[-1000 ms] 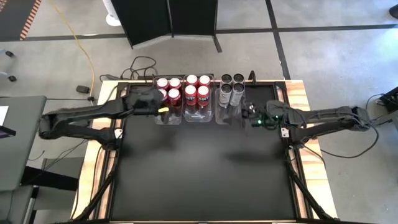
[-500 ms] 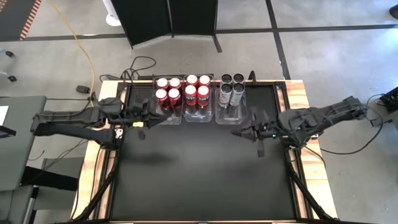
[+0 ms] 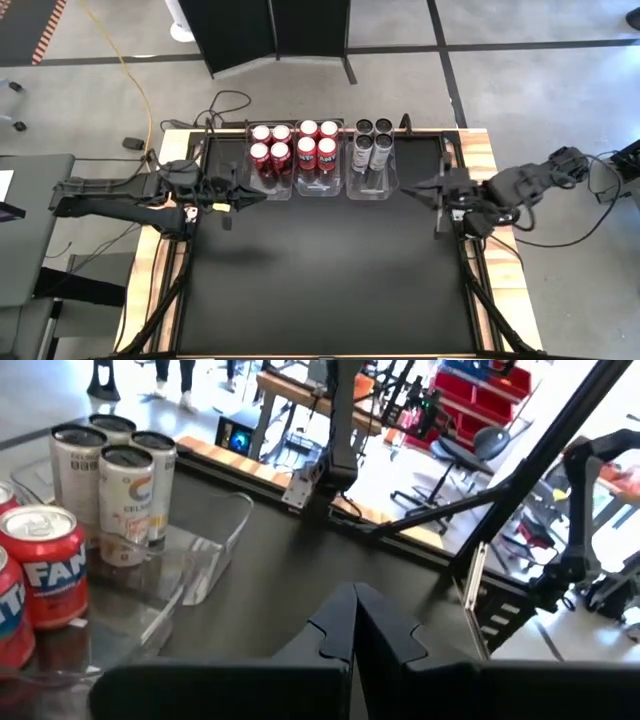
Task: Sort soda cans
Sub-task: Return to Home Position
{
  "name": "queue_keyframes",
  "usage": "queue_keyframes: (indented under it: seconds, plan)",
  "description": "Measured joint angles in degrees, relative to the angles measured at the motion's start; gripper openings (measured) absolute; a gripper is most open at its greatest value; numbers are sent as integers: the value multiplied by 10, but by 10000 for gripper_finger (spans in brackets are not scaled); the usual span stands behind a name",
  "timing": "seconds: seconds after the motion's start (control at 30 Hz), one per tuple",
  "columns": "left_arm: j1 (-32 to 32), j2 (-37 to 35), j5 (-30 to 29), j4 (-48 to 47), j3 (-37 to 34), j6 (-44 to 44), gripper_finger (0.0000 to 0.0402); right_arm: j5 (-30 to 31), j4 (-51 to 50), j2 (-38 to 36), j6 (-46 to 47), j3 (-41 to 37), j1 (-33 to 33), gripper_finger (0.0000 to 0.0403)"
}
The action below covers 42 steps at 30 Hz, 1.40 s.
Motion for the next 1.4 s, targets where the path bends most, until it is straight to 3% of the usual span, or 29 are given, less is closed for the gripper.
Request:
queue_keyframes:
  seconds: [0.23, 0.37, 0.57, 0.73, 0.9, 1.17, 1.4]
  plan:
    - [0, -4, -3, 1, 0, 35, 0, 27, 7, -83, -19, -44, 4, 0]
    - [0, 5, -12, 4, 0, 64, 0, 24, 61, -135, -51, -95, -5, 0]
    - [6, 27, -26, 44, 0, 109, 0, -47, 230, -198, -121, -198, -36, 0]
    - [21, 48, -26, 76, 0, 127, 0, -85, 280, -232, -104, -266, -85, 0]
    - [33, 58, -26, 99, 0, 134, 0, -165, 350, -240, -72, -323, -149, 0]
    - [34, 24, -27, 83, 0, 149, 0, -255, 362, -251, -51, -352, -245, 0]
    - [29, -17, -43, 18, 0, 150, 0, -274, 306, -333, -33, -378, -299, 0]
